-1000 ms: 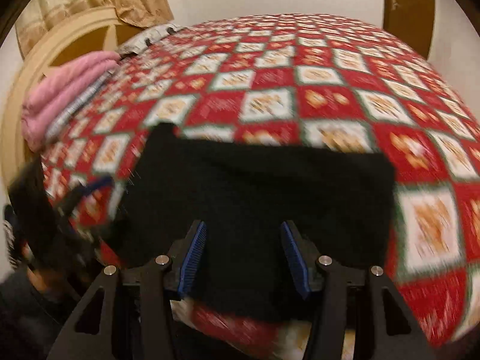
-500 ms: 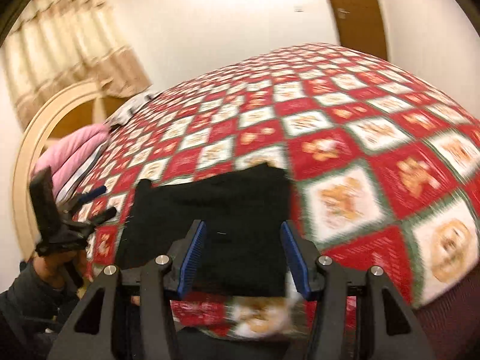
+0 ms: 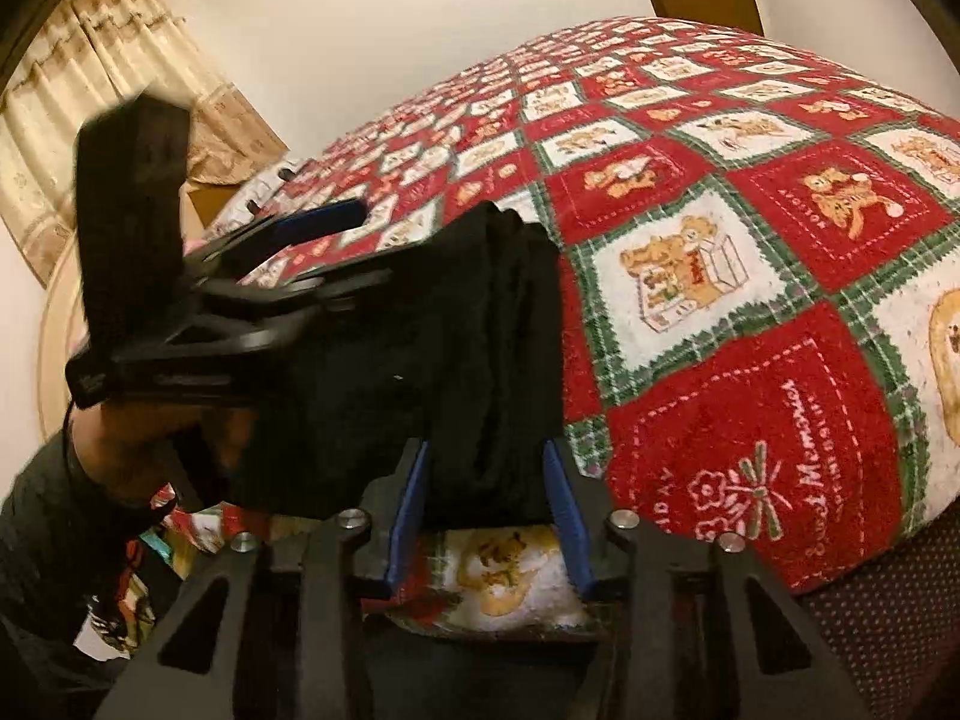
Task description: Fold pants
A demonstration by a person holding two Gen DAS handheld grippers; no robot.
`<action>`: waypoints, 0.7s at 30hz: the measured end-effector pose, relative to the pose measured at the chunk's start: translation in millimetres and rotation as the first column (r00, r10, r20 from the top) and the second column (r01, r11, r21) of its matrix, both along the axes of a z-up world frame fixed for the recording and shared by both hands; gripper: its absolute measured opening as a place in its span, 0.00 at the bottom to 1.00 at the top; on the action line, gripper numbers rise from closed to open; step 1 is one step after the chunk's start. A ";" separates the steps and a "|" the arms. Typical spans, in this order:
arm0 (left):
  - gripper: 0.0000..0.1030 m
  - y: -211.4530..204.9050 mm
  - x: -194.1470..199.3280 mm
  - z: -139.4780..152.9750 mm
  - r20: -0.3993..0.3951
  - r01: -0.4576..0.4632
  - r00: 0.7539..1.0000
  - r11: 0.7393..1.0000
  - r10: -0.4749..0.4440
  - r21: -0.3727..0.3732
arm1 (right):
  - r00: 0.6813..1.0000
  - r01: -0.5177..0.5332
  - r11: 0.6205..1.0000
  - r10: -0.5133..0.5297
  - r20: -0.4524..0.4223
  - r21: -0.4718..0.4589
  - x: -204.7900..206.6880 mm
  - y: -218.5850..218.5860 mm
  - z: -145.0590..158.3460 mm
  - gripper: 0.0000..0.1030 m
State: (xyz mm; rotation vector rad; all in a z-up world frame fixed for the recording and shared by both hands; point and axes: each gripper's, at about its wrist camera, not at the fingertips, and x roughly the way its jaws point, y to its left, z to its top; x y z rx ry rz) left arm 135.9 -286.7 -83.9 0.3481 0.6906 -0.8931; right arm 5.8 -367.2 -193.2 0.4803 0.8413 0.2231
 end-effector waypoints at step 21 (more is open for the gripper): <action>1.00 -6.7 5.9 -19.7 -0.105 -0.109 0.988 0.994 0.111 0.027 | 0.997 -0.050 0.997 0.047 -0.055 -0.056 2.1 0.9 -14.4 0.32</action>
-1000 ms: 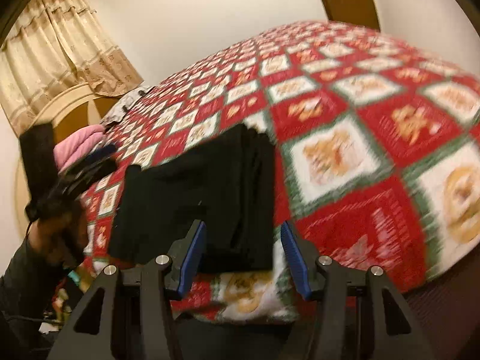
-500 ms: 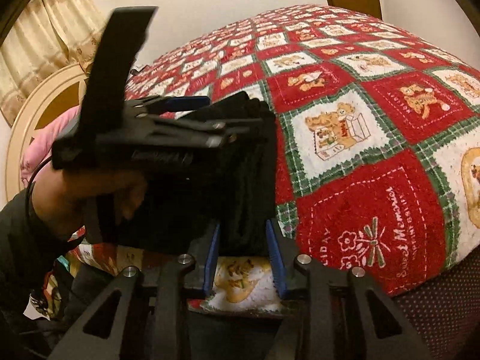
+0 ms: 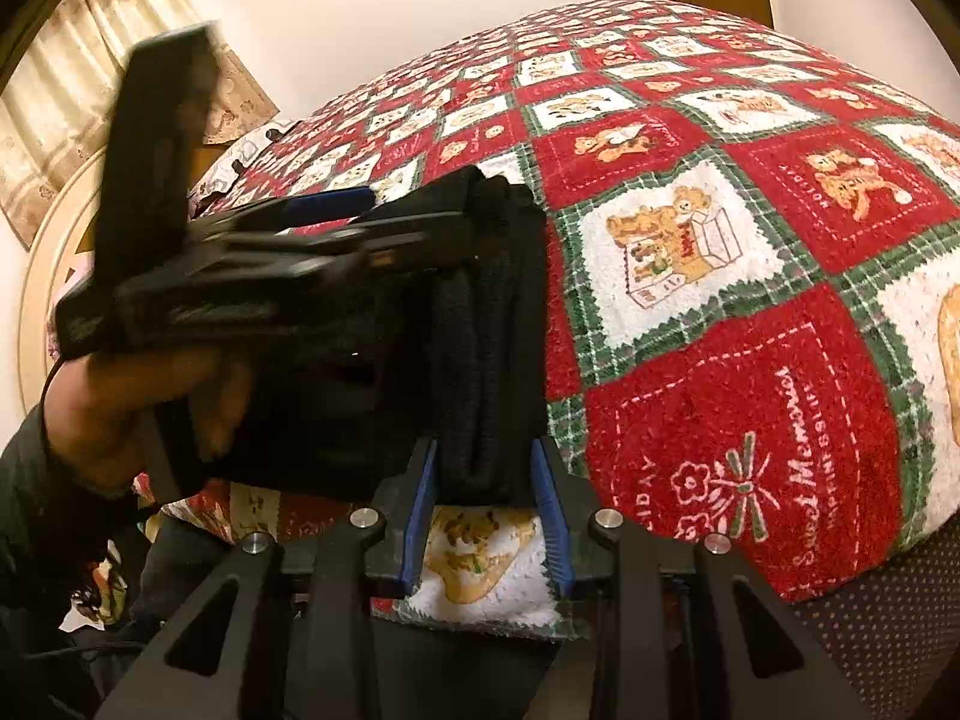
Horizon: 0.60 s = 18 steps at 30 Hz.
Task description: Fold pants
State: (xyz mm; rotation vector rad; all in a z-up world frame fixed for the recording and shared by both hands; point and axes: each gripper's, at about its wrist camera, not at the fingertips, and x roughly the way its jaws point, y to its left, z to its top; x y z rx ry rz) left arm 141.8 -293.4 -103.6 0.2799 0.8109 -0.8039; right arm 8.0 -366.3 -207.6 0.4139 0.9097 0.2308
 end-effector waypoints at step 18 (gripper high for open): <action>1.00 113.7 -16.3 -7.5 0.046 -0.190 0.981 0.982 0.189 0.020 | 0.959 0.156 0.979 -0.119 0.256 -0.128 -19.6 15.0 47.8 0.36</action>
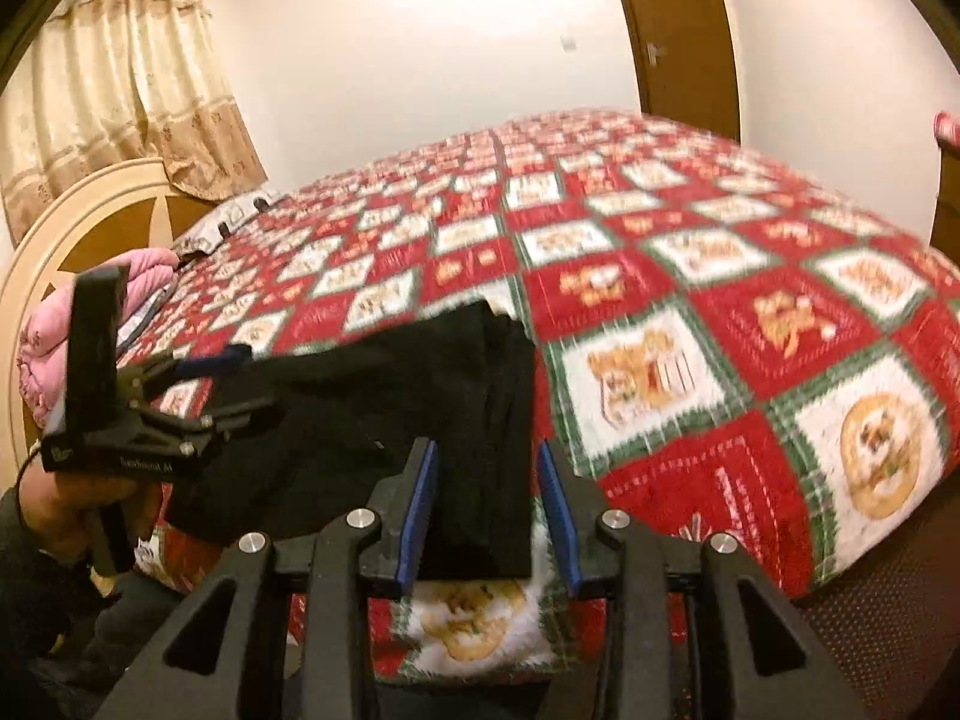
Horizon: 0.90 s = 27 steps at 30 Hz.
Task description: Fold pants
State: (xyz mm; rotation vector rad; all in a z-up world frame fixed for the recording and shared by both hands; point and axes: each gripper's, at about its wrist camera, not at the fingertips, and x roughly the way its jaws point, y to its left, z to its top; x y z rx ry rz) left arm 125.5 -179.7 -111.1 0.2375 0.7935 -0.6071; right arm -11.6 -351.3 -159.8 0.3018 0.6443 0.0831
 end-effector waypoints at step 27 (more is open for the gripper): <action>1.00 80.2 -21.0 -37.4 -0.073 -0.113 0.992 0.985 0.104 -0.128 | 0.997 -0.003 0.981 0.017 -0.071 0.196 23.3 -26.4 -23.2 0.46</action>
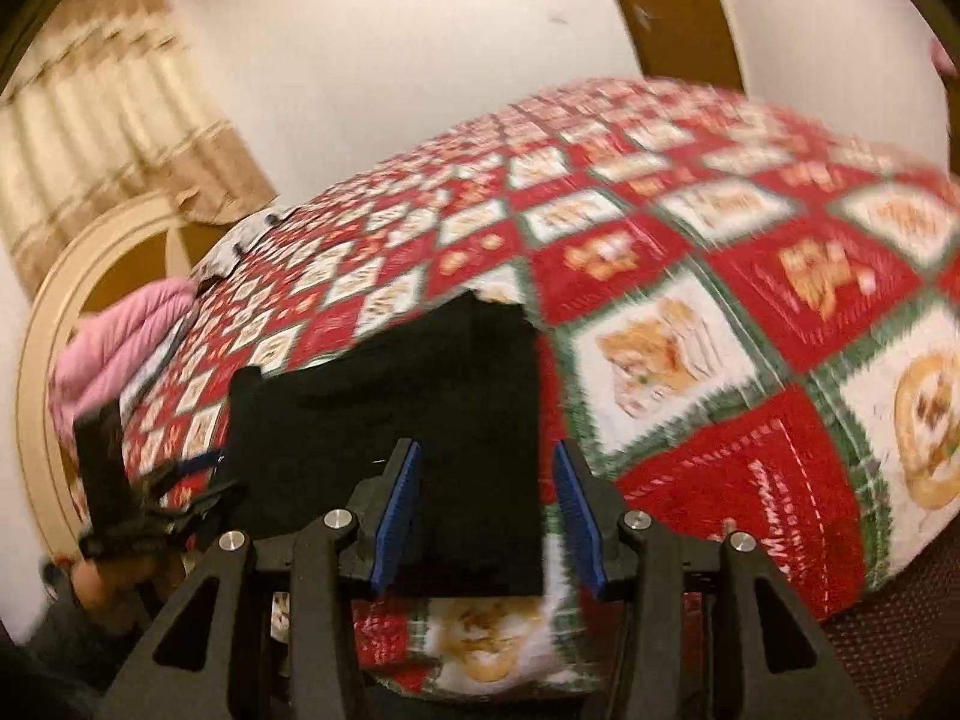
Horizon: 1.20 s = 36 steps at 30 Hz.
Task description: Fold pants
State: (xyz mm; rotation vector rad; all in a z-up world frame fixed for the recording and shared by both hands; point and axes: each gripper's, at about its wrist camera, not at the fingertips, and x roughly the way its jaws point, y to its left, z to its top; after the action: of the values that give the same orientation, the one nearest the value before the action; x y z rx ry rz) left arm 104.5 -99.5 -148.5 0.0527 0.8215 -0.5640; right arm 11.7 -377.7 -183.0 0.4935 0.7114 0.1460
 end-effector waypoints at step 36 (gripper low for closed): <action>1.00 11.2 10.8 -0.5 -0.041 0.009 0.999 0.982 -0.016 -0.187 | 0.996 -0.049 0.997 0.053 -0.069 0.059 40.2 -0.6 -12.7 0.46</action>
State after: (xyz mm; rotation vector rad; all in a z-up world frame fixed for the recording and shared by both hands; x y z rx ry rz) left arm 115.3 -88.3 -149.0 -0.1266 0.8067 -0.6537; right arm 51.9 -378.3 -195.7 0.5375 0.7912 0.1983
